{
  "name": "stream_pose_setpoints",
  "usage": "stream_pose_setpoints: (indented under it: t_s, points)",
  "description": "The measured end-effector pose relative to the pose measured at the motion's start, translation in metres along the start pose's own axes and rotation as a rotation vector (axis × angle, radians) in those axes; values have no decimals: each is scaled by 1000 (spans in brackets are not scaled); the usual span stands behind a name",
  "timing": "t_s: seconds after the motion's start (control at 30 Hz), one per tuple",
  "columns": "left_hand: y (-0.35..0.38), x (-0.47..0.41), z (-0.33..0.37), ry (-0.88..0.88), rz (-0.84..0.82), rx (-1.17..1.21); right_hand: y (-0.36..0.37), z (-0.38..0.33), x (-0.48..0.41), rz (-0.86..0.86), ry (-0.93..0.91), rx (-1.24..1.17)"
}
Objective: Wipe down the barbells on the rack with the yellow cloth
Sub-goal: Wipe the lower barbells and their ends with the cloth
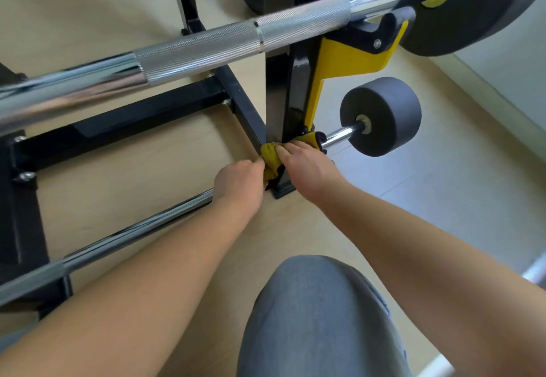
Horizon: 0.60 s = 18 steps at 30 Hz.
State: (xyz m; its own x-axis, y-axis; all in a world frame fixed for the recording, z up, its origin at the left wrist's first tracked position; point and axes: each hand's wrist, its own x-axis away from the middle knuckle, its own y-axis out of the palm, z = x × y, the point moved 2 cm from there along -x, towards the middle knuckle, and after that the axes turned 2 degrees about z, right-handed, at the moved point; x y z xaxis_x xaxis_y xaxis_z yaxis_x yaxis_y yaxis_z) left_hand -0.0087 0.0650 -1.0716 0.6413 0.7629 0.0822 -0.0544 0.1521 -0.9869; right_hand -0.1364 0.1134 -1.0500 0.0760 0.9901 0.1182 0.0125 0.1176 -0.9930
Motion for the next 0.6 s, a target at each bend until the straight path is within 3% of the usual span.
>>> stream_pose_setpoints:
  t_s: [0.1, 0.17, 0.33, 0.47, 0.6]
  points:
    - [3, -1, -1, 25, 11, 6, -17, -10, -19, -206, 48, 195]
    - [3, -2, -3, 17, 10, 31, -27, -18, -22, -252, 54, 274]
    - [6, -4, -3, -20, 33, 44, 0, -27, 7, -53, 53, 222]
    - [12, -5, 0, -22, 15, -23, 7, -19, 9, -51, 25, 242]
    - [12, -5, 1, 14, -55, -135, -10, -33, -10, -100, 173, 264]
